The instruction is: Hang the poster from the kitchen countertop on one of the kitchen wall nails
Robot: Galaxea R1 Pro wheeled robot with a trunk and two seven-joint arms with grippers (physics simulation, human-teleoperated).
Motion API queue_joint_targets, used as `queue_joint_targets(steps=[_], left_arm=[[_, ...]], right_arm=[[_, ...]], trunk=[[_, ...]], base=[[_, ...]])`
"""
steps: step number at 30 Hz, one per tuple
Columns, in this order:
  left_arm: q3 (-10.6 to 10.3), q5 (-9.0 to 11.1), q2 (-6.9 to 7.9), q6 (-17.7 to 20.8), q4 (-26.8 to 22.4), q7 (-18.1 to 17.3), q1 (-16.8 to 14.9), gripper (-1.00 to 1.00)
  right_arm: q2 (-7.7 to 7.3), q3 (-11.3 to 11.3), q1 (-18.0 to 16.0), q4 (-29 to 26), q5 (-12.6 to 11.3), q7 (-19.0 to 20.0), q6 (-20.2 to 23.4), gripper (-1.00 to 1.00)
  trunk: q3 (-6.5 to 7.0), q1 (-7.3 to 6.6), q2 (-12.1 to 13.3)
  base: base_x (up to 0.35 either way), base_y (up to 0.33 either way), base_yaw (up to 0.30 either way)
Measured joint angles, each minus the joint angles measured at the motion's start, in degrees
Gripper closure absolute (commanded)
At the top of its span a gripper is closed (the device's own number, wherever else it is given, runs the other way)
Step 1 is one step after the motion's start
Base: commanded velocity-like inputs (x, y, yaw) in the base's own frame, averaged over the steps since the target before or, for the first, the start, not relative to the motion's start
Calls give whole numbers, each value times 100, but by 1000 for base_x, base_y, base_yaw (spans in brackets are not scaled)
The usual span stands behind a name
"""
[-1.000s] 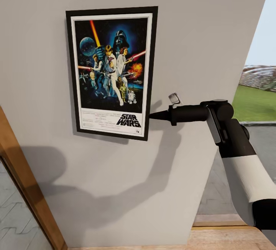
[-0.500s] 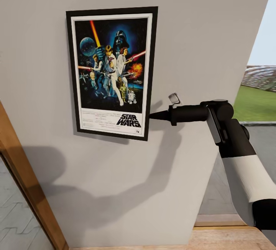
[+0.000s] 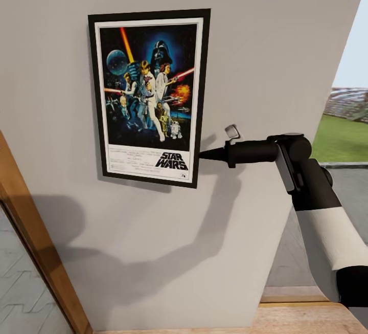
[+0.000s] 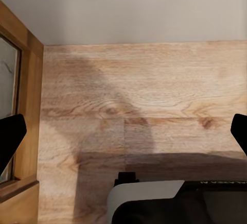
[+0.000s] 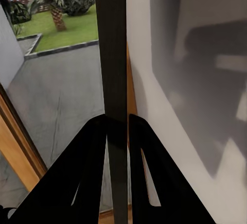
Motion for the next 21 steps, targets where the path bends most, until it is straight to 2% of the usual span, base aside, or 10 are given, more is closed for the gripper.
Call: queue_joint_targets(steps=[13, 21], left_arm=[[2, 0, 0, 0, -8, 0, 1, -100], [9, 0, 6, 0, -8, 0, -3, -100]], right_arm=[[0, -3, 0, 0, 0, 0, 0, 100], [0, -5, 0, 8, 1, 0, 0, 100]], trunk=[[0, 0, 0], [0, 0, 0]], base=[[0, 0, 0], [83, 0, 0]])
